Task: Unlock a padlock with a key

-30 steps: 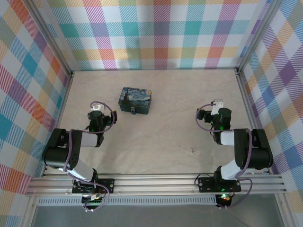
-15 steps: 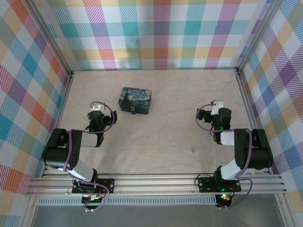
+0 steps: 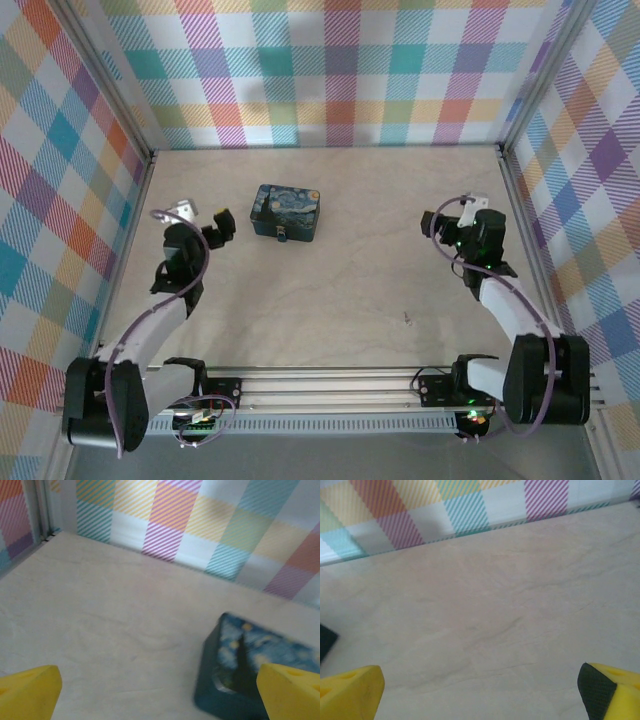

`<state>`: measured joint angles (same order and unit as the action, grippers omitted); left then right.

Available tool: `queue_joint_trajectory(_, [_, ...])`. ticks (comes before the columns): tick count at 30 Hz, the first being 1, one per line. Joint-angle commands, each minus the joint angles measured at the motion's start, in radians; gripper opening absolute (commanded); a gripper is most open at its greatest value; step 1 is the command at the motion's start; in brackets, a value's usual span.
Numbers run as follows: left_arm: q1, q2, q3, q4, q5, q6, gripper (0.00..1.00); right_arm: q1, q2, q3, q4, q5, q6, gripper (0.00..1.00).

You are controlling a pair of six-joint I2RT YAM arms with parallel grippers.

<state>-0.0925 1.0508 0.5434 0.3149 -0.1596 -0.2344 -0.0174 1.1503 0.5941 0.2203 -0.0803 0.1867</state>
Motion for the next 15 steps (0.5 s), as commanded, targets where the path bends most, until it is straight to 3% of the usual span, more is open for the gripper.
queue_joint_trajectory(1, [0.01,-0.032,0.093,-0.288,0.137,-0.21,1.0,0.007,-0.048,0.058,-0.335,-0.13,0.165,1.0])
queue_joint_trajectory(7, [-0.019,-0.018,0.118,-0.327,0.327,-0.421,1.0,0.026,-0.133,0.1,-0.605,-0.236,0.285,1.0])
queue_joint_trajectory(15, [-0.251,0.059,0.143,-0.288,0.267,-0.478,1.0,0.234,-0.219,0.075,-0.786,-0.022,0.363,0.9])
